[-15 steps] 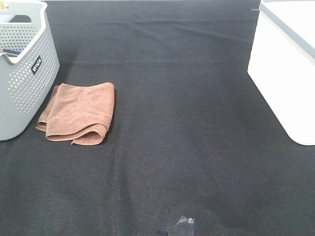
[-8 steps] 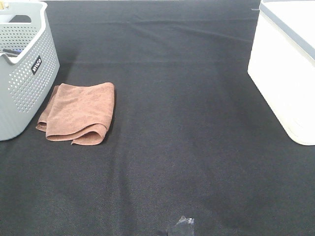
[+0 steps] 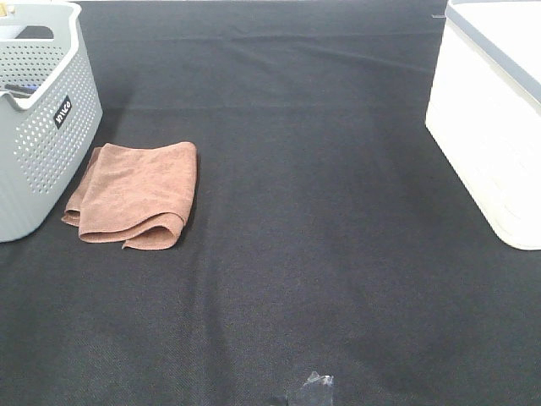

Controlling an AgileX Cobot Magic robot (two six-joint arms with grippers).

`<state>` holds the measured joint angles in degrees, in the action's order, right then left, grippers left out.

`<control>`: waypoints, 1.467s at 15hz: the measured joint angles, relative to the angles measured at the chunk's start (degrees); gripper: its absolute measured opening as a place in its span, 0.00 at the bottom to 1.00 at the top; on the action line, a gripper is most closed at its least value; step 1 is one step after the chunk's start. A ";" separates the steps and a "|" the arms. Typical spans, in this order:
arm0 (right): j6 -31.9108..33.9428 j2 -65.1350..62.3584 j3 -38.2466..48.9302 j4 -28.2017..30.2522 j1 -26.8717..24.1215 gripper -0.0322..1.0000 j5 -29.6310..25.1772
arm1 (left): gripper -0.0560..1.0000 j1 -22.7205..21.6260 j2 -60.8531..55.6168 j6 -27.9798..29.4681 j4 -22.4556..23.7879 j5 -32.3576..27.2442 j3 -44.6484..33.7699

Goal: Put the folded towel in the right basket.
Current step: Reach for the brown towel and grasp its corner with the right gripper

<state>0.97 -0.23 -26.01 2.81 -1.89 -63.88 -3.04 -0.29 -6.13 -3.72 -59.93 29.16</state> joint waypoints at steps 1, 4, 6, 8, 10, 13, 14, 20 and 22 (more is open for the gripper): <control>0.00 0.00 0.00 0.00 0.00 0.95 0.00 | 0.99 0.00 0.00 0.00 0.00 0.00 0.00; 0.00 0.00 0.00 0.00 0.00 0.95 0.00 | 0.99 0.00 0.00 0.00 0.00 0.00 0.00; 0.00 0.00 0.00 0.00 0.00 0.95 0.00 | 0.99 0.00 0.00 0.00 0.00 0.00 0.00; 0.00 0.00 0.00 0.00 0.00 0.95 0.00 | 0.99 0.00 0.00 0.00 0.00 0.00 0.00; 0.00 0.00 0.00 0.00 0.00 0.95 0.00 | 0.99 0.00 0.00 0.00 0.00 0.00 0.00; 0.00 0.00 0.00 0.00 0.00 0.95 0.00 | 0.99 0.00 0.00 0.00 0.00 0.00 0.00; 0.00 0.00 0.00 0.00 0.00 0.95 0.00 | 0.99 0.00 0.00 0.00 0.00 0.00 0.00; 0.00 0.00 0.00 0.00 0.00 0.95 0.00 | 0.99 0.00 0.00 0.00 0.00 0.00 0.00; 0.00 0.00 0.00 0.00 0.00 0.95 0.00 | 0.99 0.00 0.00 0.00 0.00 0.00 0.00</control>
<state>0.97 -0.23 -26.01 2.81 -1.89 -63.88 -3.04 -0.29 -6.13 -3.72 -59.93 29.16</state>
